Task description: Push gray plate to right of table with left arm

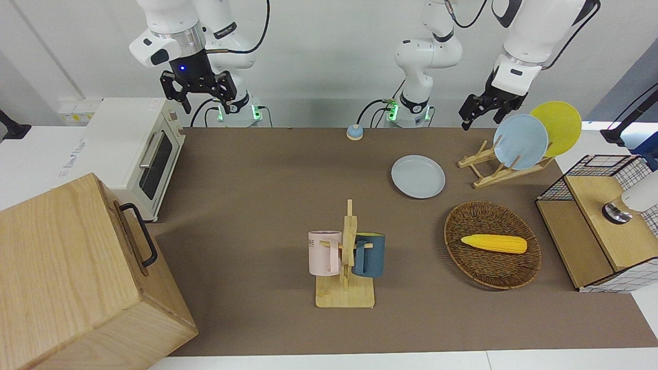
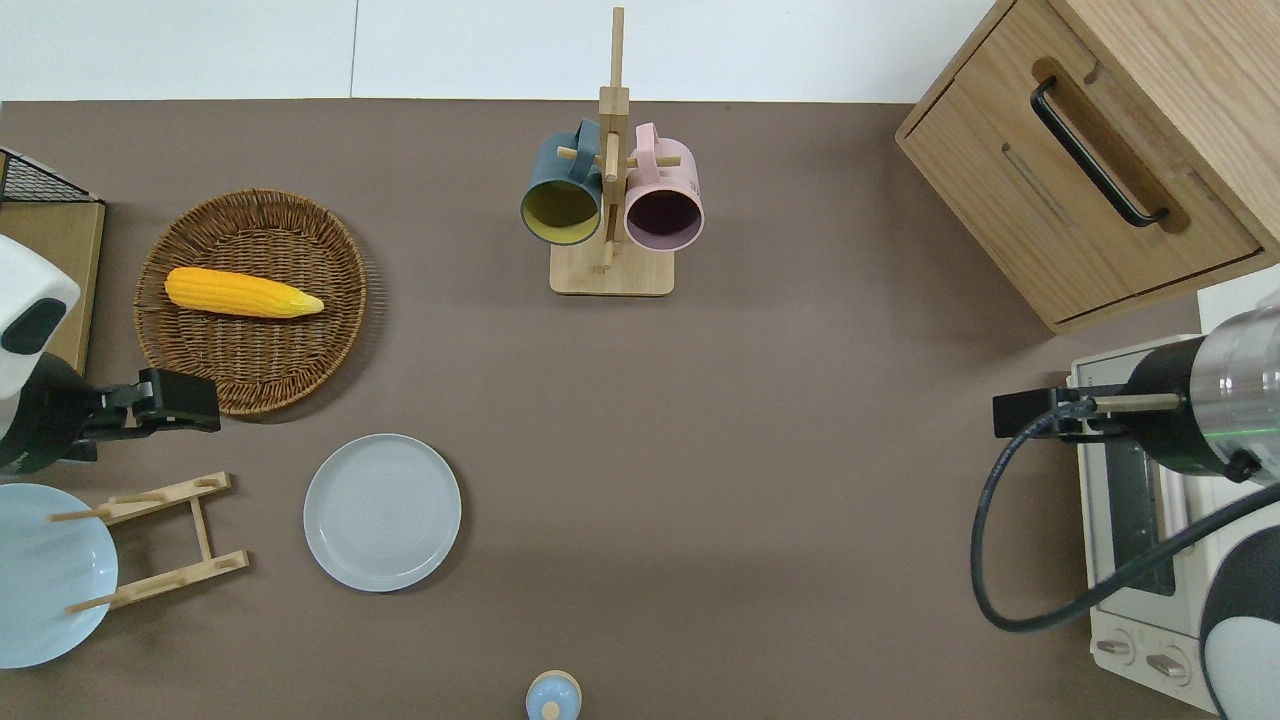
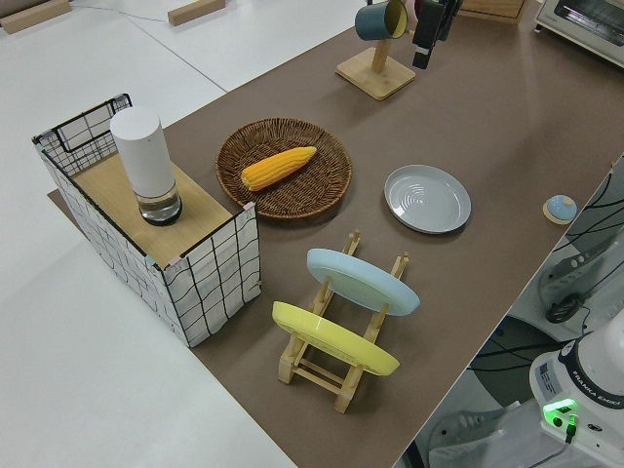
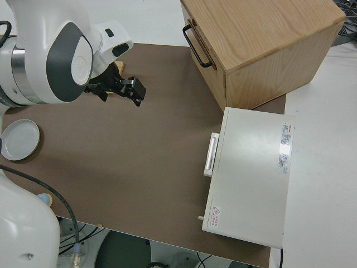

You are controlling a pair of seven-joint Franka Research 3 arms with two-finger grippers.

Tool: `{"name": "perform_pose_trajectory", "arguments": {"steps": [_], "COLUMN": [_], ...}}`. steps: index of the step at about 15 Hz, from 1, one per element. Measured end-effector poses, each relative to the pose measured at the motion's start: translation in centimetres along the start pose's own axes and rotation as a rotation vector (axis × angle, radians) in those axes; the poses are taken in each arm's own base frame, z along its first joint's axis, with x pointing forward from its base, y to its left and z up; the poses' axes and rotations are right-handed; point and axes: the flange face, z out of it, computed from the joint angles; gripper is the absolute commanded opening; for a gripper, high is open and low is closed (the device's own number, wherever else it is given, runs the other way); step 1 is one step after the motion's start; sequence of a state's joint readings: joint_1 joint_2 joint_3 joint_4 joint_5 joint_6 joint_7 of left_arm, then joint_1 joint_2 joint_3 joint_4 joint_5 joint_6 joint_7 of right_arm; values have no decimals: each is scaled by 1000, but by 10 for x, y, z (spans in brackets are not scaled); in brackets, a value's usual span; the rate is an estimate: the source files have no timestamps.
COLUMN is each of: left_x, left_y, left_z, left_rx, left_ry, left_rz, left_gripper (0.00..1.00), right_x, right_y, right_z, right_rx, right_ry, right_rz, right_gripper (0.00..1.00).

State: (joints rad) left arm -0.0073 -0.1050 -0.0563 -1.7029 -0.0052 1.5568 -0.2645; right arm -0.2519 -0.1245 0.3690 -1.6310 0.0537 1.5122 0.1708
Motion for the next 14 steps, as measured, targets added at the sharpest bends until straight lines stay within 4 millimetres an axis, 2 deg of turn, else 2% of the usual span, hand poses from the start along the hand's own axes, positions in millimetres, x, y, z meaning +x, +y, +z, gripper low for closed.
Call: {"name": "perform_pose_trajectory", "arguments": {"steps": [2, 4, 5, 9, 14], "left_x": [5, 10, 12, 2, -14], "left_y": [-5, -13, -19, -31, -42], "left_z": [21, 50, 72, 132, 164], "left_rx": [1, 2, 2, -15, -13], "left_ry": [-8, -20, -30, -42, -61], "left_rz": [30, 70, 87, 75, 57], "left_gripper": [991, 991, 991, 991, 991], "right_x": [0, 0, 0, 0, 0], "right_y": [0, 0, 0, 0, 0], "right_z": [0, 0, 0, 0, 0], "right_rx": [0, 0, 0, 0, 0], "right_ry": [0, 0, 0, 0, 0], "right_rz": [0, 0, 0, 0, 0], "right_gripper": [996, 996, 996, 996, 996]}}
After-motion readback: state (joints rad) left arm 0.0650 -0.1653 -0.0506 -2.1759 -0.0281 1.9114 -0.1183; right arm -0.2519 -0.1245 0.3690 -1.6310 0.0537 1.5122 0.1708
